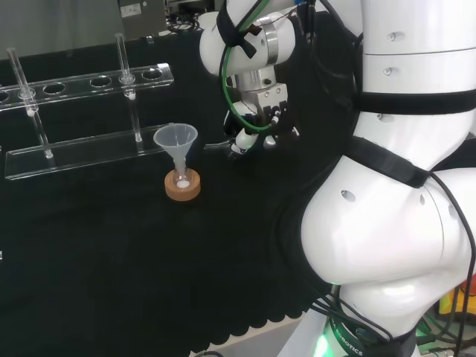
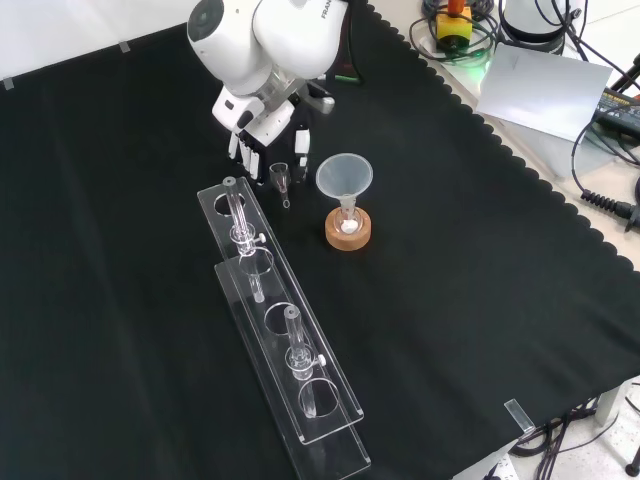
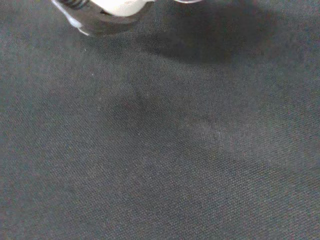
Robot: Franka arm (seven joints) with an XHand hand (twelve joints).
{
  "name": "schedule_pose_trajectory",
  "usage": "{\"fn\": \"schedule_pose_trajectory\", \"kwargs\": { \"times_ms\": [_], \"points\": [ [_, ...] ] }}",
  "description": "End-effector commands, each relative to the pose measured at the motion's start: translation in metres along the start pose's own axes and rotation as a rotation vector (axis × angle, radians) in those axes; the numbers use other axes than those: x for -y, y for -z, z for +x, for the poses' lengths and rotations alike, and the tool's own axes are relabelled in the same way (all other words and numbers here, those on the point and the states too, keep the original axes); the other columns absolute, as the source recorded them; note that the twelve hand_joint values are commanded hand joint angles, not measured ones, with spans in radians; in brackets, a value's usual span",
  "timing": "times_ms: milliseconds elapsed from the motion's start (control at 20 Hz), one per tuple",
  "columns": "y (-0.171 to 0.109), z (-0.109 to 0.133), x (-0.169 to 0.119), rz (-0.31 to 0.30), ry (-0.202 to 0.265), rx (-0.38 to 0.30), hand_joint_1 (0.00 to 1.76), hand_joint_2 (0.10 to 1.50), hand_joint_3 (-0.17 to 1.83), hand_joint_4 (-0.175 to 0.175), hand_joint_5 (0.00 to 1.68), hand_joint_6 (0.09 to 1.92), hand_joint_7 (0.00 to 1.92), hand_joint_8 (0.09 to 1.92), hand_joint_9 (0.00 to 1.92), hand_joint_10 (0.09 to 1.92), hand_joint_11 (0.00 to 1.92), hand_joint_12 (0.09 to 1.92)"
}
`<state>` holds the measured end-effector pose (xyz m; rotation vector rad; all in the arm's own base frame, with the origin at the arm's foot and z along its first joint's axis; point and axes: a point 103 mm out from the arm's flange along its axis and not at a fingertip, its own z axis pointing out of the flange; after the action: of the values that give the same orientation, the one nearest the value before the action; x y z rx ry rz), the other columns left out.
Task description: Put the weighing funnel back on the table.
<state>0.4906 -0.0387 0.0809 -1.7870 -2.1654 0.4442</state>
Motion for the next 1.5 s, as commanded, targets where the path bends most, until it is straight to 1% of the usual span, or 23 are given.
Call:
{"fn": "schedule_pose_trajectory", "kwargs": {
  "times_ms": [50,250,450,550,650,700,750,800,900,1000,1150,1200,1300,1450,1500],
  "points": [
    [-0.007,0.000,-0.006,-0.002,0.014,0.001,1.02,1.11,0.00,0.175,0.97,1.01,0.87,0.60,1.04,0.35,0.61,1.22],
    [-0.010,0.004,-0.010,0.018,0.024,0.022,1.01,1.11,0.00,0.175,0.96,1.03,0.84,0.62,1.01,0.37,0.59,1.23],
    [-0.012,0.006,-0.013,0.034,0.026,0.037,1.00,1.12,0.00,0.175,0.94,1.06,0.76,0.66,0.93,0.43,0.56,1.26],
    [-0.012,0.007,-0.013,0.032,0.027,0.041,0.98,1.09,-0.03,0.103,0.87,0.90,0.67,0.67,0.85,0.45,0.52,1.26],
    [-0.011,0.009,-0.013,0.035,0.028,0.049,0.97,1.11,-0.10,0.054,0.79,0.82,0.55,0.68,0.74,0.51,0.47,1.27],
    [-0.010,0.009,-0.012,0.039,0.029,0.052,0.96,1.11,-0.14,0.028,0.70,0.79,0.47,0.68,0.67,0.52,0.42,1.28],
    [-0.009,0.010,-0.012,0.042,0.028,0.057,0.95,1.11,-0.16,0.003,0.59,0.71,0.38,0.67,0.60,0.54,0.37,1.30],
    [-0.009,0.011,-0.011,0.047,0.027,0.064,0.94,1.11,-0.17,-0.015,0.50,0.63,0.31,0.66,0.54,0.56,0.33,1.31],
    [-0.008,0.013,-0.010,0.056,0.025,0.081,0.93,1.10,-0.17,-0.036,0.37,0.42,0.20,0.65,0.43,0.61,0.25,1.33],
    [-0.007,0.013,-0.009,0.069,0.017,0.089,0.92,1.09,-0.17,-0.045,0.32,0.24,0.11,0.64,0.35,0.64,0.20,1.36],
    [-0.007,0.015,-0.008,0.086,0.016,0.100,0.91,1.08,-0.17,-0.049,0.28,0.12,0.06,0.63,0.29,0.66,0.15,1.37],
    [-0.005,0.011,-0.006,0.077,0.015,0.090,0.90,1.07,-0.17,-0.049,0.28,0.10,0.06,0.63,0.28,0.66,0.14,1.37],
    [-0.003,0.009,-0.003,0.071,0.021,0.104,0.90,1.07,-0.17,-0.050,0.26,0.09,0.05,0.63,0.27,0.66,0.13,1.37],
    [0.007,0.007,0.003,0.054,0.021,0.120,0.89,1.06,-0.17,-0.051,0.25,0.09,0.05,0.63,0.26,0.66,0.12,1.37],
    [0.010,0.000,0.007,0.042,0.015,0.110,0.89,1.06,-0.17,-0.052,0.25,0.09,0.05,0.63,0.26,0.66,0.12,1.37]
  ]
}}
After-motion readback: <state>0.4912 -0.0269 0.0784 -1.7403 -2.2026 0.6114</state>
